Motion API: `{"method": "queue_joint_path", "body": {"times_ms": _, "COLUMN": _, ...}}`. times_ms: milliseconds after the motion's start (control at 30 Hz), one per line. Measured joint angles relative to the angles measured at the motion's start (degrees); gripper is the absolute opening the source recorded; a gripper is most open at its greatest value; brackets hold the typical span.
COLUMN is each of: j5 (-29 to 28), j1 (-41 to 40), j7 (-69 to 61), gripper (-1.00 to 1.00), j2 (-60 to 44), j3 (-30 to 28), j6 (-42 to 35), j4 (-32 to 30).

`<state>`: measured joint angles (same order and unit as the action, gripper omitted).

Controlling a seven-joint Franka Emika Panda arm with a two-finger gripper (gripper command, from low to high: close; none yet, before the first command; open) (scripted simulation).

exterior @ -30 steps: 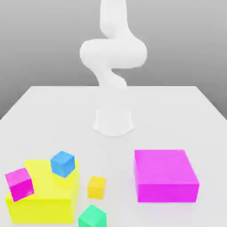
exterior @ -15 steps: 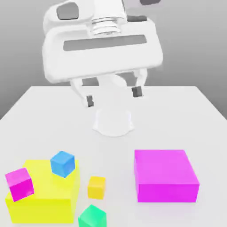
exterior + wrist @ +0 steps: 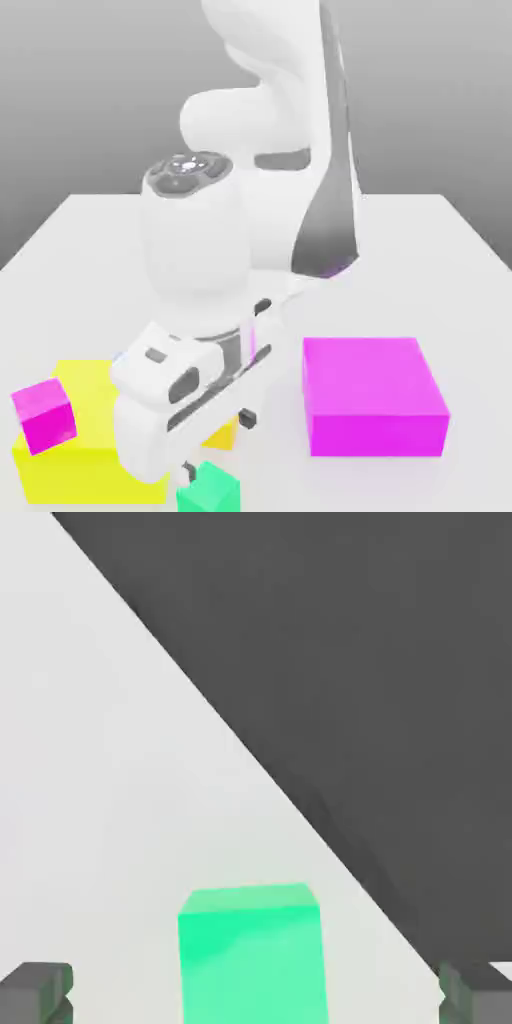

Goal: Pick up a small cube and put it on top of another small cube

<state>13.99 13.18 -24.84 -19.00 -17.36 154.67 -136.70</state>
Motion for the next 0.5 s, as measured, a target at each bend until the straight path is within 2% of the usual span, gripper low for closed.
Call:
{"method": "queue_joint_path", "body": {"times_ms": 100, "j5": 3.0, "j1": -2.6, "j7": -2.9, "gripper": 0.0, "j2": -6.2, "j3": 3.2, "j6": 4.6, "j4": 1.2}}
{"method": "queue_joint_path", "body": {"times_ms": 133, "j5": 3.8, "j1": -3.4, "j7": -3.5, "gripper": -1.0, "j2": -7.8, "j3": 4.2, "j6": 5.8, "j4": 1.6}}
{"method": "queue_joint_path", "body": {"times_ms": 333, "j5": 4.2, "j1": -3.8, "j7": -3.8, "gripper": -1.0, "j2": -8.6, "j3": 4.7, "j6": 6.3, "j4": 1.8}}
{"method": "queue_joint_path", "body": {"times_ms": 500, "j5": -0.8, "j1": -0.8, "j7": -0.2, "gripper": -1.0, "j2": -0.7, "j3": 0.7, "j6": 0.4, "j4": -0.1}}
